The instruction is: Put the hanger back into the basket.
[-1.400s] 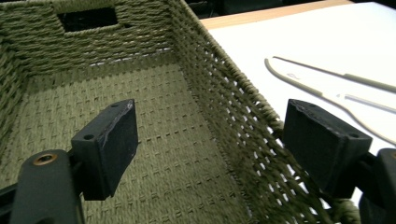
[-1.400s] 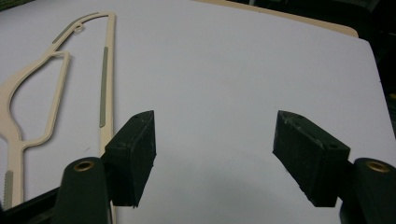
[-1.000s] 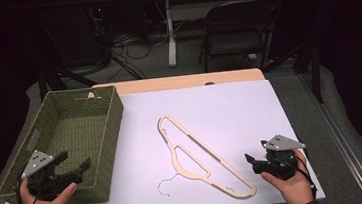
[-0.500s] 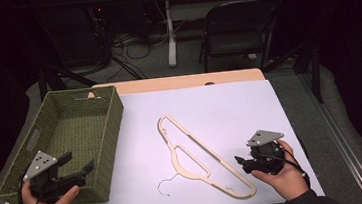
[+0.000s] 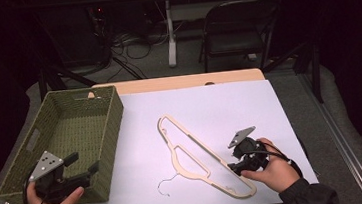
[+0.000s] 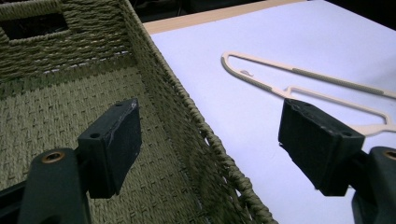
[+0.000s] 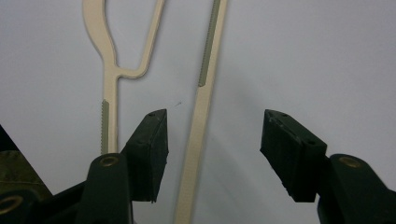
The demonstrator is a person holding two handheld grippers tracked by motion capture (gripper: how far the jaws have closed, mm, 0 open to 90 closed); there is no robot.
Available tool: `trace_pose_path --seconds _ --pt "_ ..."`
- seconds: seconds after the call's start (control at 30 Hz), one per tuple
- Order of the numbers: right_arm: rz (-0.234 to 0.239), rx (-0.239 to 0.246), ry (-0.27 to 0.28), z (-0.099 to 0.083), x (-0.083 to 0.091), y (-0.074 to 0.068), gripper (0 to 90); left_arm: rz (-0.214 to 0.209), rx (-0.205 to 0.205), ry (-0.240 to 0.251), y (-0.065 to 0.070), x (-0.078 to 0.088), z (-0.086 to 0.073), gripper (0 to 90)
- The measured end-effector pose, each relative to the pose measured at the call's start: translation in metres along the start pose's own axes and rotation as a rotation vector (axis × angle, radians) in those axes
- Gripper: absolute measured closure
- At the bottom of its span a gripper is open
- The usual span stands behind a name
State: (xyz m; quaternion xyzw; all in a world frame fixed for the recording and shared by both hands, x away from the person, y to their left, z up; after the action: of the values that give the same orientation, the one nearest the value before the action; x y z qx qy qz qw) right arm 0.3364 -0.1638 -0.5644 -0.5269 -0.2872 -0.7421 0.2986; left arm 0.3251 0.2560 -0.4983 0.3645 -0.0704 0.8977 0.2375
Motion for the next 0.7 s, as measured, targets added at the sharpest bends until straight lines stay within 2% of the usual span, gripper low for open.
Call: trace_pose_path --seconds 0.07,0.27,0.3,0.33,0.37,0.4,0.43,0.5,0.6,0.63,0.67,0.7 --pt "0.005 -0.021 -0.055 -0.001 0.001 0.000 41.1 0.001 -0.004 -0.003 0.001 -0.001 0.000 21.5" --pt "0.012 -0.046 -0.048 0.009 -0.001 0.004 46.6 0.004 -0.013 -0.011 0.001 -0.003 0.001 21.5" --pt "0.018 -0.059 -0.026 0.015 -0.004 0.004 47.8 0.002 -0.012 -0.011 0.001 -0.003 0.001 21.5" --pt "0.021 -0.055 -0.070 0.013 -0.002 0.005 48.1 0.000 -0.014 -0.011 0.001 -0.004 0.001 21.5" --pt "0.027 -0.059 -0.042 0.018 -0.004 0.005 48.1 0.000 -0.018 -0.012 0.001 -0.004 0.001 21.4" --pt "0.024 -0.056 -0.068 0.019 -0.003 0.005 48.1 -0.001 -0.019 -0.012 0.001 -0.004 0.001 21.5" --pt "0.034 -0.058 -0.063 0.022 -0.004 0.004 48.1 -0.001 -0.023 -0.011 0.002 -0.004 0.001 21.5" --pt "0.031 -0.075 -0.089 0.025 -0.004 0.004 48.1 -0.006 -0.023 -0.010 0.003 -0.004 0.001 21.5" --pt "0.040 -0.062 -0.131 0.029 -0.005 0.002 47.9 -0.006 -0.020 -0.010 0.003 -0.005 0.001 21.5" --pt "0.043 -0.074 -0.115 0.033 -0.008 0.001 47.4 -0.004 -0.020 -0.012 0.002 -0.005 0.001 21.5" --pt "0.040 -0.075 -0.151 0.033 -0.008 0.001 46.4 -0.004 -0.016 -0.012 0.002 -0.005 0.000 21.5" --pt "0.046 -0.080 -0.133 0.037 -0.012 0.000 46.3 -0.004 -0.016 -0.012 0.002 -0.005 0.000 21.5"
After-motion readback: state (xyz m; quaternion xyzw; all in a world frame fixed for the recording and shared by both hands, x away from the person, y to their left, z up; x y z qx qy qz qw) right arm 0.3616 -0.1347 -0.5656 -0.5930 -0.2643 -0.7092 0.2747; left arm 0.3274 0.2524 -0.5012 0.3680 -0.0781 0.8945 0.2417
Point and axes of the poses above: each handheld gripper's, and its own axes: x roughly backward along the jaws, z roughly out of its top, y roughly to its right, the point moved 10 cm from there along -x, roughly forward along the jaws, and after that the axes turned 13 degrees about -y, right-handed, at the moved point
